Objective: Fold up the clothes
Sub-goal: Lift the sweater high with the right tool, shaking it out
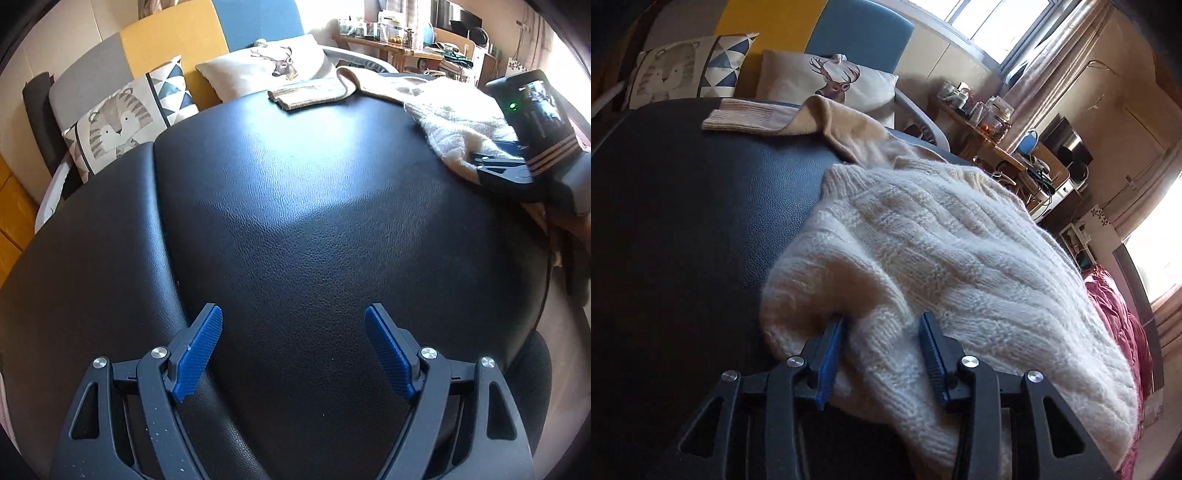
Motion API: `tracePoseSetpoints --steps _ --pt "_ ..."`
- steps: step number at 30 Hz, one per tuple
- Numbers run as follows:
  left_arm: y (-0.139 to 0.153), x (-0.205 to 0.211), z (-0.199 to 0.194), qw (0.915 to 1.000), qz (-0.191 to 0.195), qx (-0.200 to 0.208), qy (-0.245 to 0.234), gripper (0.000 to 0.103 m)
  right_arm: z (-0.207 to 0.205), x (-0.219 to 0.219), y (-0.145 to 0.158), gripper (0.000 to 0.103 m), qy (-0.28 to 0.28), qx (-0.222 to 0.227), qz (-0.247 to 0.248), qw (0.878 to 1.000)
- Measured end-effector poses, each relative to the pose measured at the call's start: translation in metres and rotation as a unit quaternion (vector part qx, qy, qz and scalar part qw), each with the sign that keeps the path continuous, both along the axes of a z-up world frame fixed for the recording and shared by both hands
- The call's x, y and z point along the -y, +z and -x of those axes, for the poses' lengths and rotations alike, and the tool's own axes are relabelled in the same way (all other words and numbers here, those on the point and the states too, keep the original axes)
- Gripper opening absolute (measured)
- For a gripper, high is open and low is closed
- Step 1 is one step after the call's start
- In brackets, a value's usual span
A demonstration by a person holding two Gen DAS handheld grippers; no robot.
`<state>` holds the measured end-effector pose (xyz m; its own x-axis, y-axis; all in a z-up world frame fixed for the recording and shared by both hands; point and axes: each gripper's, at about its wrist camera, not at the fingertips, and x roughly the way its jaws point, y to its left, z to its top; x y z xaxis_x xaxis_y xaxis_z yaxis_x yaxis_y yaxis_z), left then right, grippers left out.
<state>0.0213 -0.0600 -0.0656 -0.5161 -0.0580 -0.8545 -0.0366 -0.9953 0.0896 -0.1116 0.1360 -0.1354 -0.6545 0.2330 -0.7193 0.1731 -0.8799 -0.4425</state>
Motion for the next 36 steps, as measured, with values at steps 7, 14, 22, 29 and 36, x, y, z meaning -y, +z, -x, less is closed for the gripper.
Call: tracePoseSetpoints --steps 7,14,22,29,36 --pt "-0.002 0.006 -0.007 1.0000 0.003 0.002 0.006 0.082 0.011 -0.012 0.000 0.017 0.004 0.005 0.075 0.997" --pt "-0.001 0.011 -0.009 0.9999 -0.002 0.005 0.011 0.082 0.015 -0.068 0.027 0.008 -0.072 0.020 0.364 0.928" --pt "0.001 0.012 -0.009 0.9999 -0.007 0.001 0.012 0.082 0.019 -0.114 0.053 0.008 -0.106 0.029 0.640 0.760" --pt "0.004 0.016 -0.010 0.9997 -0.011 -0.004 0.019 0.082 0.024 -0.132 0.047 0.008 -0.111 0.054 0.797 0.591" --pt "0.008 0.017 -0.011 0.9997 -0.009 -0.009 0.022 0.082 0.030 -0.124 0.082 0.008 -0.042 0.036 0.862 0.504"
